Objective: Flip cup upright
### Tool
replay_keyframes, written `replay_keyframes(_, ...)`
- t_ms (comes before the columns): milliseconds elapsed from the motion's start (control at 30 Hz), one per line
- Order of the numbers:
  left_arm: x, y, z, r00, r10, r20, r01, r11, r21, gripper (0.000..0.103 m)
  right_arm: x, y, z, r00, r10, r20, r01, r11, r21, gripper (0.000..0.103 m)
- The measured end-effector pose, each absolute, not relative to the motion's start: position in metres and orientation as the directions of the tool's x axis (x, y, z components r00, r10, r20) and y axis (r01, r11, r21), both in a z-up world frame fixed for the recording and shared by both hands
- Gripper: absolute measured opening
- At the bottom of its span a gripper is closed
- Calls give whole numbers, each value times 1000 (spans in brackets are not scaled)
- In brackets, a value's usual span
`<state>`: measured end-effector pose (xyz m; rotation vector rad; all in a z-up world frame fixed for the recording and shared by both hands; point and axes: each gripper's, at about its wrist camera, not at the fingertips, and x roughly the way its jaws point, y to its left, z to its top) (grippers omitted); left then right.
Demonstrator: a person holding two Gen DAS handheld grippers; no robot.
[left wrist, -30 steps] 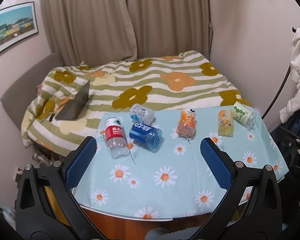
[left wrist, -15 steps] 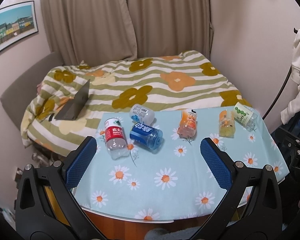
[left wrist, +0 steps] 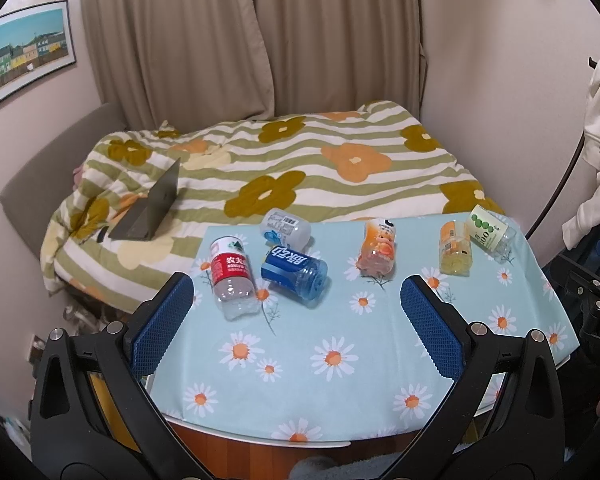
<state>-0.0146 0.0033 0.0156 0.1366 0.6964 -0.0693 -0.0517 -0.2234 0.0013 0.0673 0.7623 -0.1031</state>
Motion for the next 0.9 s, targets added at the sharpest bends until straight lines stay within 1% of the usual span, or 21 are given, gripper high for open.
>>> replay_keyframes(267,-13,2,16,756,-18,-655,113,988,104,103,-50,-221,10,712,-59,-700,122,992,40,103)
replay_keyframes(467,-1,-15,10,715,-25,-699,125,988,93,103,-31,-238,14,686,-54,-725,118,992,37,103)
replay_keyframes(667,28,-44,-18,661,-1,-750,96,992,83,103,-2,-279,-8,656,-49,-753,74,997,-1,103)
replay_keyframes(900,54,-69,-52,605,24,-796,39,997,60,103,52,-326,-48,611,-10,-792,-27,999,-33,103)
